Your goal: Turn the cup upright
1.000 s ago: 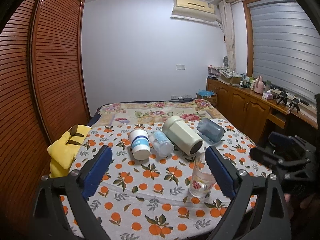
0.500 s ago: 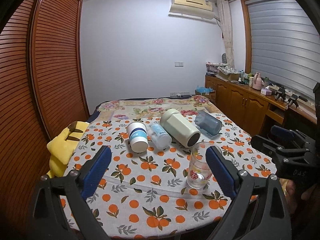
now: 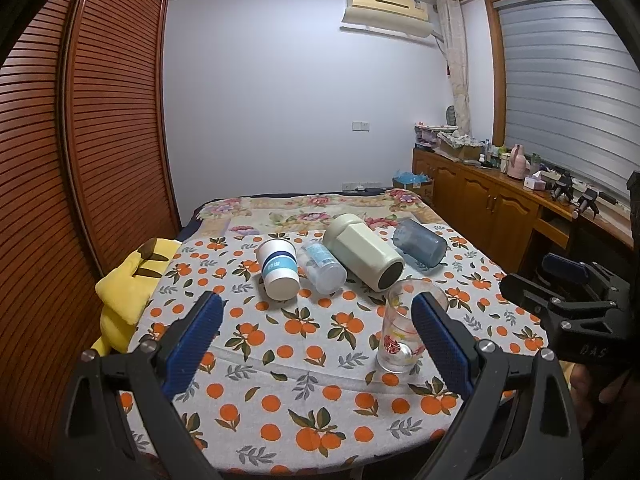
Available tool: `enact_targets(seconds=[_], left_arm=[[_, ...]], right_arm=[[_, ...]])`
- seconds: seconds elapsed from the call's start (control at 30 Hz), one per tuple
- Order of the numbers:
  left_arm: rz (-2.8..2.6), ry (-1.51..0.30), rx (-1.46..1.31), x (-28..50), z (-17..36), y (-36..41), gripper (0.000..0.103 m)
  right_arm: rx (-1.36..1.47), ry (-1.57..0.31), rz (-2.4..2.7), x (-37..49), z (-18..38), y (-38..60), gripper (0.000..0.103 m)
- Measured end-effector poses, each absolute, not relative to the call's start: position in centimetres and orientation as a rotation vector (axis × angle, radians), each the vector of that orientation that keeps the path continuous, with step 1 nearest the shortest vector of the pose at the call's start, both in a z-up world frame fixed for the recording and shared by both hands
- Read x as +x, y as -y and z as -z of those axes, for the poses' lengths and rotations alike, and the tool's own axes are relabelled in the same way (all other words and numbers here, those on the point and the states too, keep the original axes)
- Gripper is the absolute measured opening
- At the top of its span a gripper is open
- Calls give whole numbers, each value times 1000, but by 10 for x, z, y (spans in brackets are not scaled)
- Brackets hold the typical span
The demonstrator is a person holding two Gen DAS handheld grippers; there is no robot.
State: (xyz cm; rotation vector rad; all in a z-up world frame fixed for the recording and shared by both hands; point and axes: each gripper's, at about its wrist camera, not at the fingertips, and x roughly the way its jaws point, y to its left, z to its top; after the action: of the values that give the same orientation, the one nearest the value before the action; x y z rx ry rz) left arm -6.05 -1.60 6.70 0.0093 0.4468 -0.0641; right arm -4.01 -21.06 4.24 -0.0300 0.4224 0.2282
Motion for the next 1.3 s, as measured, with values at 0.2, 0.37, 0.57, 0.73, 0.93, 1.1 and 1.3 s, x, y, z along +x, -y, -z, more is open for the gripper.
enact_targets(seconds=[0.2, 0.37, 0.57, 0.73, 0.93, 1.1, 1.3], left_arm=[[64, -453, 7, -60, -64, 16, 96], [64, -455, 8, -60, -63, 16, 96], [63, -455, 8, -60, -63, 16, 96], [66, -455, 8, -60, -63, 16, 96], [67, -452, 11, -60, -63, 18, 96], [68, -453, 10, -60, -62, 19, 96], [68, -451, 10, -61, -63, 18, 96]], right_arm=[[-24, -418, -222, -40, -41, 213, 103], [-24, -416, -221, -40, -42, 213, 103], [-25, -415, -221, -40, -43, 212, 103], [-26, -415, -218, -40, -42, 212, 103], [-25, -415, -219, -40, -42, 213, 103], [-26, -414, -218, -40, -42, 212, 103], [-26, -415, -219, -40, -43, 212, 103]])
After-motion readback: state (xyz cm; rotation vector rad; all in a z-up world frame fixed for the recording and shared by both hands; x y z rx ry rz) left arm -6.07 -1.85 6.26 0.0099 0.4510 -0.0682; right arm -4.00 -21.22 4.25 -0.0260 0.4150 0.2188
